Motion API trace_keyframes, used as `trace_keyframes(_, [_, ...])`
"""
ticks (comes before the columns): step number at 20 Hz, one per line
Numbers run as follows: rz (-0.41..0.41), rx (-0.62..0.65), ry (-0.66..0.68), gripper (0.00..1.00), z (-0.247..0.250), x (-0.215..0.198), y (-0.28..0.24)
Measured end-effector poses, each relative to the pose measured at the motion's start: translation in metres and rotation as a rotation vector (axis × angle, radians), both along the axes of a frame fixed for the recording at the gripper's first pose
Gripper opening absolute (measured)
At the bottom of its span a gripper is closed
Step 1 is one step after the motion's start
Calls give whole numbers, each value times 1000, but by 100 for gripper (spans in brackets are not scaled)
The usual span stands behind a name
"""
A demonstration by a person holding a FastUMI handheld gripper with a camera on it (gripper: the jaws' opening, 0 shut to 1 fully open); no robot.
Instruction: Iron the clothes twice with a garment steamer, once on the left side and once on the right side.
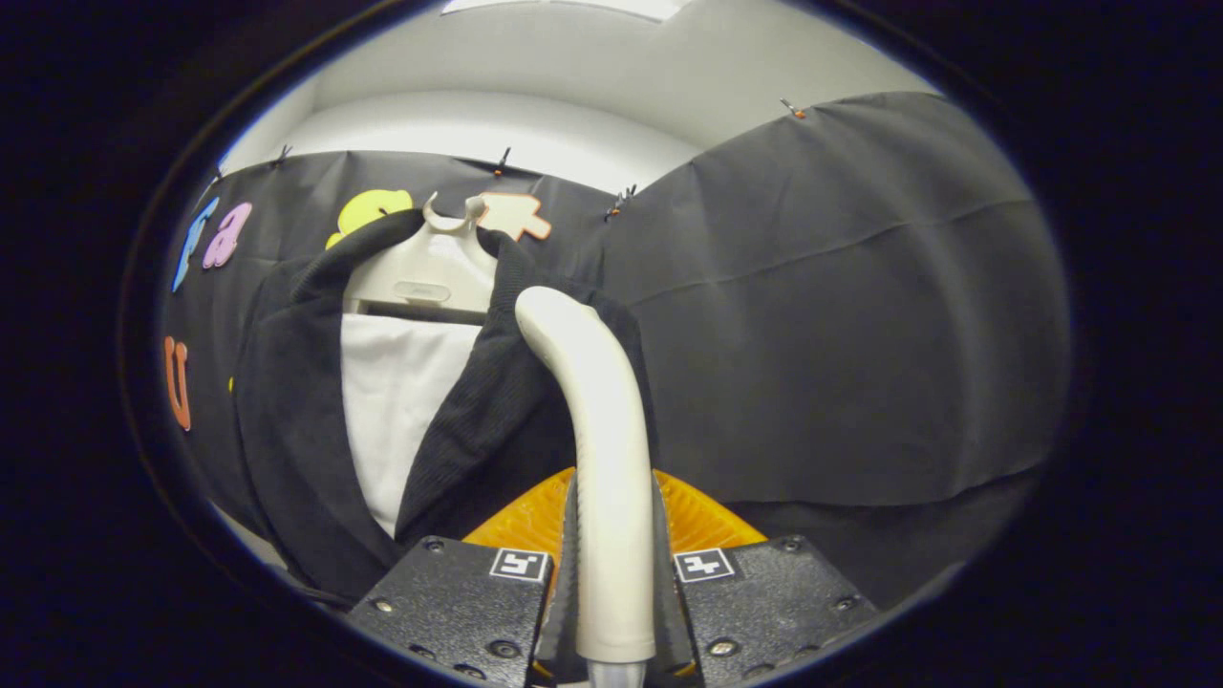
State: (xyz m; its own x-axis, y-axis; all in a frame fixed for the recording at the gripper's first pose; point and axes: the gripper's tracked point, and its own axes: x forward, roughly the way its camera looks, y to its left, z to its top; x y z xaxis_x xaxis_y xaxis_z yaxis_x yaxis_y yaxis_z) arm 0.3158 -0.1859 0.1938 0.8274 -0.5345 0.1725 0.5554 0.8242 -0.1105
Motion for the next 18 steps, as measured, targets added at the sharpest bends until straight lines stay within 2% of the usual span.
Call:
trace_keyframes(13, [-84,2,110,35,-71,-19,-6])
trace_keyframes(18, [-88,5,147,35,-99,-29,-4])
